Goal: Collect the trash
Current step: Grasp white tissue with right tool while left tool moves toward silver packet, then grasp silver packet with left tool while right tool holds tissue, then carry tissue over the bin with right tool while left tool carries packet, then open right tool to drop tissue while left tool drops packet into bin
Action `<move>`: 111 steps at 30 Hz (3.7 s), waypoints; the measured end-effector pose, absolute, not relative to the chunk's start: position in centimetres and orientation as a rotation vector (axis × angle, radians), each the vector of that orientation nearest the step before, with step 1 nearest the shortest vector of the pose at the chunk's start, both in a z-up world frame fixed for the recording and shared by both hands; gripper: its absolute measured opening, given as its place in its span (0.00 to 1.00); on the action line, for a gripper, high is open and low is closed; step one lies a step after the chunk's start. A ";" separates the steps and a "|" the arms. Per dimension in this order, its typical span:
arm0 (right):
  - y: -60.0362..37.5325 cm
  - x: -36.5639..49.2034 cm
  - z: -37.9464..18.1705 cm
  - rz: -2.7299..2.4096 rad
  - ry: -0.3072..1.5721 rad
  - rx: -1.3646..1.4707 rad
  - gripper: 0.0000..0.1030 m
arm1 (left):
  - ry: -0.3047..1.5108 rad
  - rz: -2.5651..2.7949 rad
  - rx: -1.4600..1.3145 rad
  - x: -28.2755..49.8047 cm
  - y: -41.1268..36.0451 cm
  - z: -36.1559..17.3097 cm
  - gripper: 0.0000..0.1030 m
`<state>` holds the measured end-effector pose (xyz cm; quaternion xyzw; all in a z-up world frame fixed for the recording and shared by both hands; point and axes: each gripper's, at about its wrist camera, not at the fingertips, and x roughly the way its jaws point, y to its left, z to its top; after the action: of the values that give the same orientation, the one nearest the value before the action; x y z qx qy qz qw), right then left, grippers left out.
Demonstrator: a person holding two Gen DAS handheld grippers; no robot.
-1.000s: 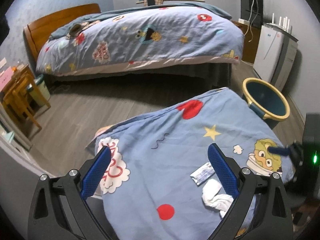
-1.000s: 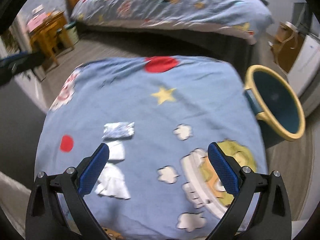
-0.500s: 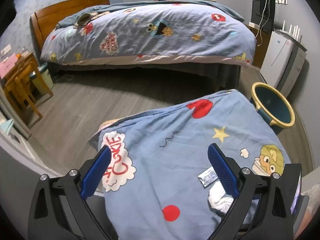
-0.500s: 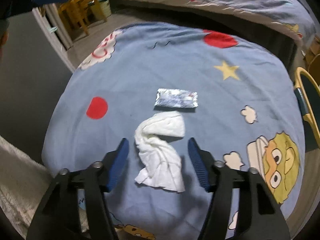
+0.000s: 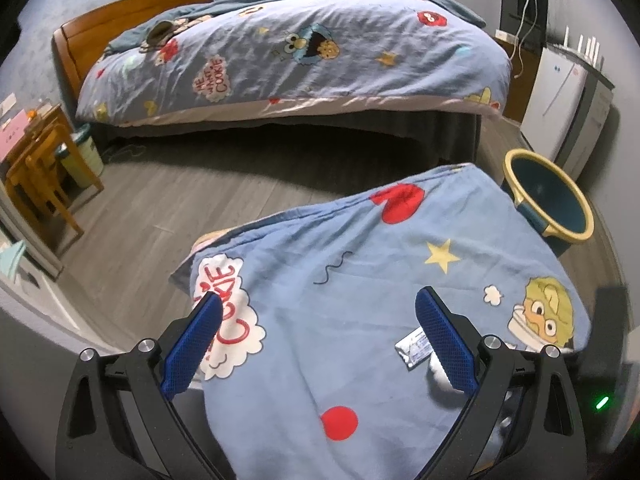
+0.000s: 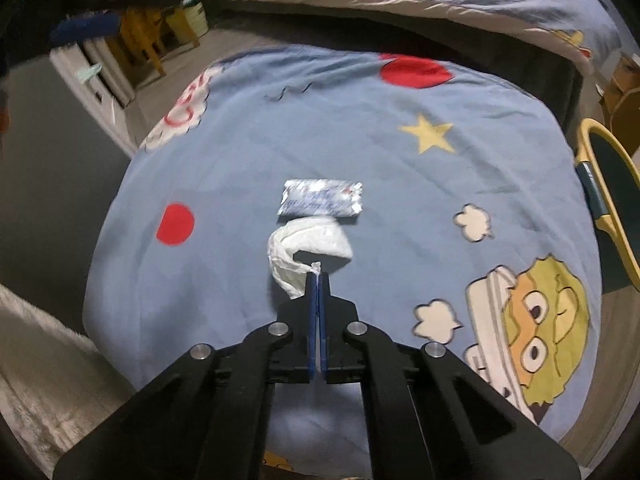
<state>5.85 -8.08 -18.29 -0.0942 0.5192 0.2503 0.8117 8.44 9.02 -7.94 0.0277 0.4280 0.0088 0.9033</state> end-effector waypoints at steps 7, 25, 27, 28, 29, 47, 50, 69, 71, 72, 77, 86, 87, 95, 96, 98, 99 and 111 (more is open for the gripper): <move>-11.2 9.4 -12.8 0.449 1.048 -0.178 0.00 | 0.916 0.000 0.071 9.0 8.3 -9.0 0.93; -18.6 16.0 -7.9 0.397 0.963 -0.095 0.00 | 1.117 -0.202 0.227 11.2 0.9 -18.6 0.91; -18.6 16.1 -8.0 0.407 0.965 -0.093 0.00 | 1.125 -0.220 0.241 11.3 0.2 -19.1 0.90; -18.6 16.3 -8.0 0.411 0.971 -0.079 0.00 | 1.130 -0.227 0.237 11.4 0.0 -19.2 0.87; -18.7 16.2 -8.1 0.412 0.973 -0.073 0.00 | 1.134 -0.232 0.233 11.5 -0.2 -19.4 0.83; -20.1 17.0 -7.3 0.430 0.950 -0.023 0.00 | 1.180 -0.258 0.210 12.1 -1.4 -20.2 0.17; -21.0 17.3 -6.7 0.425 0.938 0.014 0.00 | 1.152 -0.246 0.177 12.4 -1.2 -19.1 0.17; -35.5 22.1 -5.4 0.221 0.854 0.253 0.00 | 0.951 -0.441 0.252 19.1 -15.4 -11.2 0.17; -37.1 22.7 -6.0 0.200 0.861 0.286 0.00 | 0.937 -0.474 0.255 20.3 -17.9 -10.7 0.17; -37.7 22.9 -6.3 0.191 0.865 0.295 0.00 | 0.933 -0.487 0.258 20.9 -19.1 -10.7 0.17; -40.4 23.9 -7.8 0.143 0.888 0.345 0.00 | 0.932 -0.533 0.287 23.2 -23.7 -11.9 0.17; -43.1 25.8 -10.8 0.086 0.933 0.394 0.00 | 0.932 -0.563 0.298 26.0 -28.0 -14.8 0.17; -43.5 25.8 -11.1 0.078 0.937 0.405 0.01 | 0.927 -0.565 0.294 26.2 -28.2 -15.0 0.17; -45.0 25.7 -12.3 0.035 0.963 0.422 0.23 | 0.912 -0.577 0.269 26.5 -28.0 -15.6 0.44; -45.1 25.6 -12.3 0.031 0.966 0.413 0.23 | 0.912 -0.575 0.267 26.4 -27.7 -15.7 0.44; -45.3 25.2 -11.9 0.027 0.965 0.391 0.23 | 0.907 -0.570 0.265 26.0 -27.3 -15.4 0.45; -45.3 25.1 -11.6 0.026 0.960 0.381 0.23 | 0.904 -0.567 0.266 25.8 -27.1 -15.1 0.48; -45.4 17.6 -5.9 -0.012 0.848 0.231 0.74 | 0.786 -0.502 0.195 18.7 -22.6 -7.4 0.93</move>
<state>17.64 -45.38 -5.87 0.1119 0.4107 -0.0056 0.9049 18.73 -22.55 -7.37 0.0936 0.3783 -0.2415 0.8887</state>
